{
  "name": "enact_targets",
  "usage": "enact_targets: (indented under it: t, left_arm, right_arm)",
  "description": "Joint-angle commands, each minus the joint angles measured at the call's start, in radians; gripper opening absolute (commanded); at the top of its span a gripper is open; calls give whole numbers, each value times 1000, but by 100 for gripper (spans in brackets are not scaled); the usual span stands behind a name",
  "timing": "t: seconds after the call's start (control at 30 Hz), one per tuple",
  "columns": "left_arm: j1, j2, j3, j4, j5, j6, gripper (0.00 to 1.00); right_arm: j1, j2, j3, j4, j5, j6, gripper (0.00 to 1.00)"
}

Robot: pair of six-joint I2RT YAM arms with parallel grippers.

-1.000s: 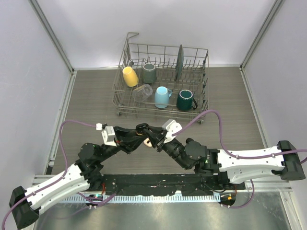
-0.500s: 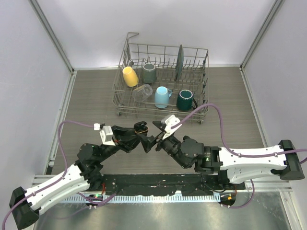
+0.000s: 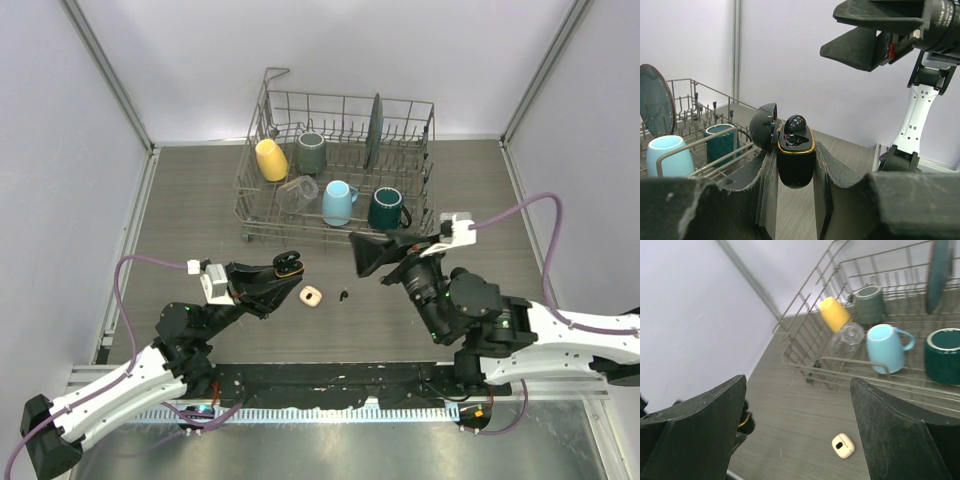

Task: Insert the wireless bluetooth earbuds into the charging case
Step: Place the earbud in the charging case, then pick up the earbud from the center of the board.

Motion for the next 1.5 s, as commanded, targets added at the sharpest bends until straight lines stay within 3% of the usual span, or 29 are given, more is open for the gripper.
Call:
enact_targets:
  t: [0.0, 0.03, 0.13, 0.33, 0.77, 0.97, 1.33, 1.47]
  left_arm:
    - [3, -10, 7, 25, -20, 19, 0]
    - [1, -10, 9, 25, -17, 18, 0]
    - [1, -8, 10, 25, -19, 19, 0]
    - [1, -22, 10, 11, -20, 18, 0]
    - [1, -89, 9, -59, -43, 19, 0]
    - [1, -103, 9, -75, -50, 25, 0]
    - [1, -140, -8, -89, -54, 28, 0]
    - [3, -160, -11, -110, -62, 31, 0]
  right_arm:
    - [-33, -8, 81, -322, 140, 243, 90]
    - [-44, 3, 98, -475, 136, 305, 90]
    - [-142, 58, 160, -718, 30, 513, 90]
    - [-348, 139, 105, -762, -370, 579, 90]
    - [-349, 240, 89, -742, -443, 748, 91]
    - [-352, 263, 23, -746, -427, 976, 90]
    - [-356, 440, 48, -758, -522, 1105, 80]
    - [-357, 530, 88, -847, -522, 1154, 70]
